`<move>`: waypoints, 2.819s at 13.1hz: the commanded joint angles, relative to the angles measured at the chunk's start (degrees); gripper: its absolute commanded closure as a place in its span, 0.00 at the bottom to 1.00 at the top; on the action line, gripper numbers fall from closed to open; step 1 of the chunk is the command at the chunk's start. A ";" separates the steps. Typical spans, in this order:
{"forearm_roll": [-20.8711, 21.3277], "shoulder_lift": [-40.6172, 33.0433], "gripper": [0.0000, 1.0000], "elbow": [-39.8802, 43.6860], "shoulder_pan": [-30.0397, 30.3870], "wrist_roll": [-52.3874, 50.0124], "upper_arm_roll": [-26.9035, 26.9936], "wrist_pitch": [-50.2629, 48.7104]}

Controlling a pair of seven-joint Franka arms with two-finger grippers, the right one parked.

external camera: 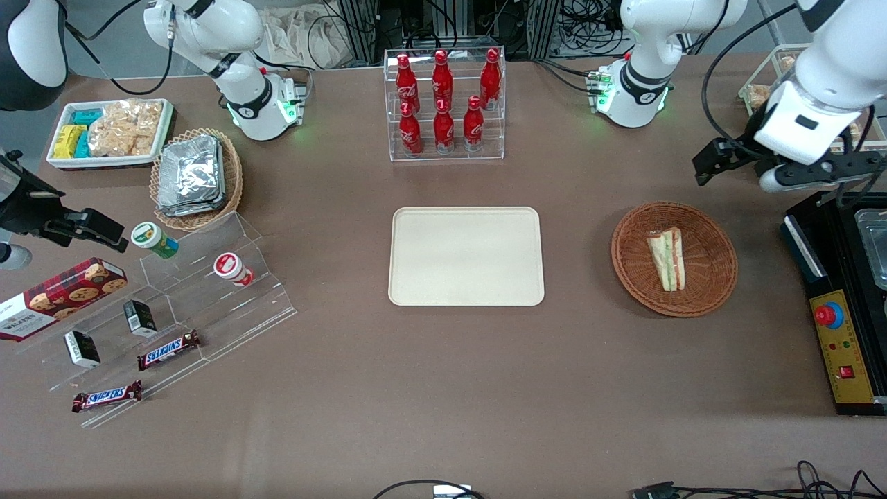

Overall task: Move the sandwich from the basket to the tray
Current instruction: 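Move the left gripper over the sandwich in the wicker basket, then lower the left gripper and close it on the wrapped sandwich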

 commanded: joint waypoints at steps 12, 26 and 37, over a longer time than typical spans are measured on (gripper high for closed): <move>-3.19 -6.17 0.00 -26.83 -0.57 1.05 1.09 20.95; 3.49 18.87 0.00 -39.62 -0.48 13.28 10.66 62.03; 2.69 18.62 1.00 -39.35 -0.56 13.27 10.49 61.68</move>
